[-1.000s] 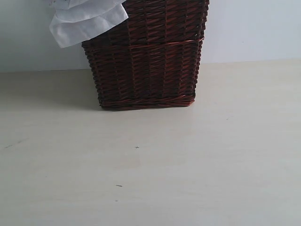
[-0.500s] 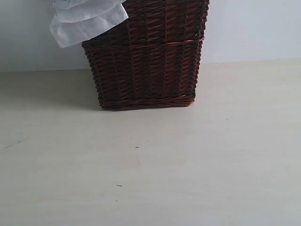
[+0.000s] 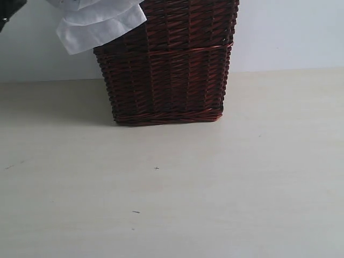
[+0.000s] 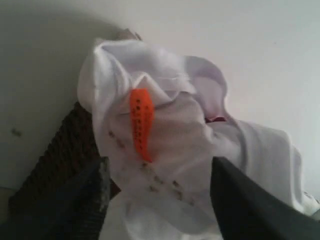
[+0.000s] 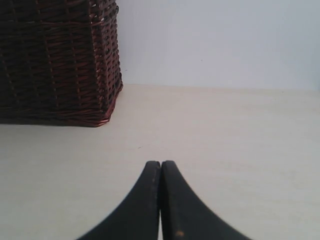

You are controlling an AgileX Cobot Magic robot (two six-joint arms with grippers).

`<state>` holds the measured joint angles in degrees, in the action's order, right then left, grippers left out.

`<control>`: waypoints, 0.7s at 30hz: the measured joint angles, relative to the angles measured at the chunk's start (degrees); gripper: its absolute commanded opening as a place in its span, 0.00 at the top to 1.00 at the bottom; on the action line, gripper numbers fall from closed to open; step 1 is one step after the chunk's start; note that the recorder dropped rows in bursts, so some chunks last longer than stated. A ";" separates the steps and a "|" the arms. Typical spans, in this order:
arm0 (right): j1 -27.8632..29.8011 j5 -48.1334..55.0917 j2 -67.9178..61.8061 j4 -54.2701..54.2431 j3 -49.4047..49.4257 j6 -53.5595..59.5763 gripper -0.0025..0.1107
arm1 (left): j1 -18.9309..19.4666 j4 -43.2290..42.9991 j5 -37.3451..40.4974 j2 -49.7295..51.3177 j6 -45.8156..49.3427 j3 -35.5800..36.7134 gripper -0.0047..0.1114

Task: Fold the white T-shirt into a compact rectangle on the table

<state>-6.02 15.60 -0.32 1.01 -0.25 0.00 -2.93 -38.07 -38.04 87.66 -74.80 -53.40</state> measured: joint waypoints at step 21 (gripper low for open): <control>0.00 0.00 0.00 0.00 0.00 0.00 0.98 | 3.01 -5.32 -20.29 18.81 -14.65 -16.34 0.70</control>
<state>-6.02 15.60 -0.32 1.01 -0.25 0.00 0.08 -43.39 -58.34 106.47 -89.45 -69.74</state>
